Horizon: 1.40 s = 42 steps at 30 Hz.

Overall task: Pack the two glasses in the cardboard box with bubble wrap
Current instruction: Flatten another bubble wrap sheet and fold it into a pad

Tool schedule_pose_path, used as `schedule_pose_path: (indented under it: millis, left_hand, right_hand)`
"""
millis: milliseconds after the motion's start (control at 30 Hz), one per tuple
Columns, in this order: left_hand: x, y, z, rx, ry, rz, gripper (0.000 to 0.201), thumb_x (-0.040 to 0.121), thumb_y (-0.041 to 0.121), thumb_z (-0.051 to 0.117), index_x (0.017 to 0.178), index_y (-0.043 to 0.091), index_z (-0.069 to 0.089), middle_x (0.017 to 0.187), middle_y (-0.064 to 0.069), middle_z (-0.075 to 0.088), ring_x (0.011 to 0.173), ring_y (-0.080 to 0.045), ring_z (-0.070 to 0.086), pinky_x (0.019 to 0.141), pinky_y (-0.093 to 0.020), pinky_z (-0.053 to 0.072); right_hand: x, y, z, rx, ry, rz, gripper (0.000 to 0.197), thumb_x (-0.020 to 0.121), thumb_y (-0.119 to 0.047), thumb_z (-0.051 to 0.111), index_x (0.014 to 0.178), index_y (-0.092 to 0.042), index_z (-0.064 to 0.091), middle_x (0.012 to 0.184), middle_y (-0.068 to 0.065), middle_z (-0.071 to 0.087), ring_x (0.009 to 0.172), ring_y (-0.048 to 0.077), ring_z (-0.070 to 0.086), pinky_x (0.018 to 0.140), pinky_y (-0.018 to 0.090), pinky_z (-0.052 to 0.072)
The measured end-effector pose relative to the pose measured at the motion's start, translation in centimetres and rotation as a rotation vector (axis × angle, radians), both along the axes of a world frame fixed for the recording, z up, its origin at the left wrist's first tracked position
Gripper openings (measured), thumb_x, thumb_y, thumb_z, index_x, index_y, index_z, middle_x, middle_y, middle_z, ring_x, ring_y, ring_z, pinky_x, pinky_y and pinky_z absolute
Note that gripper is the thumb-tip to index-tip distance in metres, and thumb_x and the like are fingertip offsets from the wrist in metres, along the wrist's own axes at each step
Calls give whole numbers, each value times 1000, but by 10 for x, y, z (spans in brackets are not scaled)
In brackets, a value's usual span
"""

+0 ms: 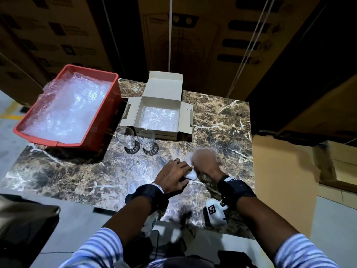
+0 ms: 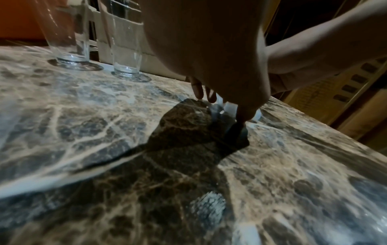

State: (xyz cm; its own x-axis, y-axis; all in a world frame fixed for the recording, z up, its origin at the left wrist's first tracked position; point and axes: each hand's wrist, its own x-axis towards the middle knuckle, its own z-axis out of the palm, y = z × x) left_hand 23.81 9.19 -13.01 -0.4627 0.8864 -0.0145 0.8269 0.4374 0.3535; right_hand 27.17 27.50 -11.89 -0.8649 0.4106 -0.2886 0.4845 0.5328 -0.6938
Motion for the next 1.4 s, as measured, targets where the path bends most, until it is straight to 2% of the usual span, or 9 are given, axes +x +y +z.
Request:
schedule_pose_path:
  millis: [167,267,400,600,733,967,1100,1233,1400]
  left_hand:
    - [3,7,0,87,15,62,22,88,29,53,103,16,63,93,-4,62,85,-27,52,74,-41,45]
    - [-1,9,1,131,-67,117,17,95,28,50,104,17,60,97,-4,64,89,-25,50,81,-40,43]
    - [-3,11,8,174,-189,179,15,102,33,47,109,22,54,101,0,62,91,-20,46,78,-36,39]
    - [2,18,11,347,-523,367,14,102,33,52,114,33,44,90,5,59,83,-16,55,68,-34,42]
    - [0,25,9,520,-670,565,29,97,31,64,116,34,41,85,3,63,75,-14,63,68,-32,52]
    - [-11,28,-2,510,-506,468,15,101,30,61,115,23,61,108,9,53,96,-8,59,85,-29,51]
    - [-19,27,-4,357,-425,420,36,92,37,66,124,22,64,109,12,57,88,-4,55,83,-25,50]
    - [-34,22,-5,145,-217,266,53,78,38,64,129,25,61,111,5,60,99,-20,54,85,-35,49]
    - [-51,23,-12,46,-78,158,42,89,41,63,128,27,61,112,3,59,99,-25,51,82,-38,44]
  right_hand:
    - [12,3,9,-33,-37,194,30,92,0,48,106,-20,64,92,1,75,84,17,70,72,27,54]
    - [30,9,12,-120,2,339,43,86,6,50,118,-22,56,104,-6,69,92,8,66,77,25,54]
    - [45,13,11,-181,75,391,56,79,4,67,127,-21,53,99,-16,63,82,-6,61,68,13,45]
    - [41,8,9,-326,210,182,16,96,-15,69,111,-15,65,96,-1,73,87,6,69,77,26,55]
    - [33,16,5,-238,180,168,10,102,-22,61,109,-19,67,85,-2,72,69,2,59,64,23,46]
    - [14,11,2,-79,114,69,12,96,-19,59,91,-21,70,72,-1,70,58,8,55,55,28,44]
    - [12,5,-2,-40,165,35,20,93,-15,58,97,-15,77,74,-2,73,53,6,60,49,29,52]
    - [8,6,1,-15,199,-32,11,89,-15,67,94,-15,77,76,-4,74,61,11,67,57,33,58]
    - [-4,9,4,117,121,7,13,86,-13,69,84,-24,64,85,-4,66,71,12,61,60,29,48]
